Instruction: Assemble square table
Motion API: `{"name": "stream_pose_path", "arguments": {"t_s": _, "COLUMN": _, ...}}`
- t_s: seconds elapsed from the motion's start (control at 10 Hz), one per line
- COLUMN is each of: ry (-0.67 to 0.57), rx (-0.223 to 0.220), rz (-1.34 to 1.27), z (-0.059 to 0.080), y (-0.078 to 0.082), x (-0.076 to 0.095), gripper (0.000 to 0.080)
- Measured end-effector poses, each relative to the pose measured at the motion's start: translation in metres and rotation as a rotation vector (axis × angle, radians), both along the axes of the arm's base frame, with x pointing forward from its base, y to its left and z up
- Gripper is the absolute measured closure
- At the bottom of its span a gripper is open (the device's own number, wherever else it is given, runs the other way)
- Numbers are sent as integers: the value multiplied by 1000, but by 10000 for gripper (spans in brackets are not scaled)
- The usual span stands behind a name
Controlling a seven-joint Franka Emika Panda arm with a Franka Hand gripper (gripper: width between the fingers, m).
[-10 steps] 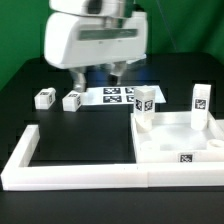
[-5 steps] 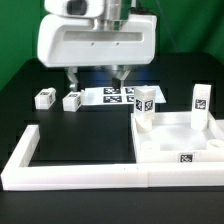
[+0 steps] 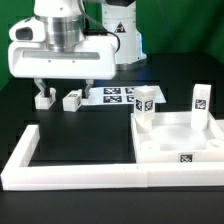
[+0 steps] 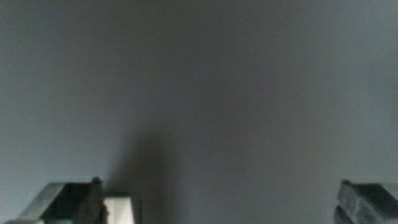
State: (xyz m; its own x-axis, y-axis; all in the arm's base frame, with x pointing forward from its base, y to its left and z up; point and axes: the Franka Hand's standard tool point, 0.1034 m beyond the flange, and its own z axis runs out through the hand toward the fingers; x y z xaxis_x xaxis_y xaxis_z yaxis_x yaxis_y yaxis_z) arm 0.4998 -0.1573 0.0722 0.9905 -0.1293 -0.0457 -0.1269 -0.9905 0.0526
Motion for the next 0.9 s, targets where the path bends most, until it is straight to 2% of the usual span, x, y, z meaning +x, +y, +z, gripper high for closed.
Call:
{"name": "stream_pose_path", "arguments": {"t_s": 0.3, "ry": 39, "rx": 16, "rz": -7, "z": -3, "y": 3, "x": -5, "gripper": 150}}
{"name": "stream_pose_path", "arguments": {"t_s": 0.4, "ry": 122, "rx": 58, "rz": -46, "z": -7, "y": -2, "x": -21, "gripper": 150}}
{"name": "stream_pose_path", "arguments": {"t_s": 0.6, "ry": 391, "rx": 142, "rz": -93, "z": -15, "y": -4, "x": -49, "gripper": 150}}
{"name": "stream_pose_path", "arguments": {"t_s": 0.8, "ry": 630, "rx": 207, "rz": -120, "z": -25, "y": -9, "x": -60, "gripper": 150}}
{"name": "stream_pose_path", "arguments": {"t_s": 0.9, "ry": 660, "rx": 208, "rz": -118, "z": -28, "y": -10, "x": -55, "gripper": 150}}
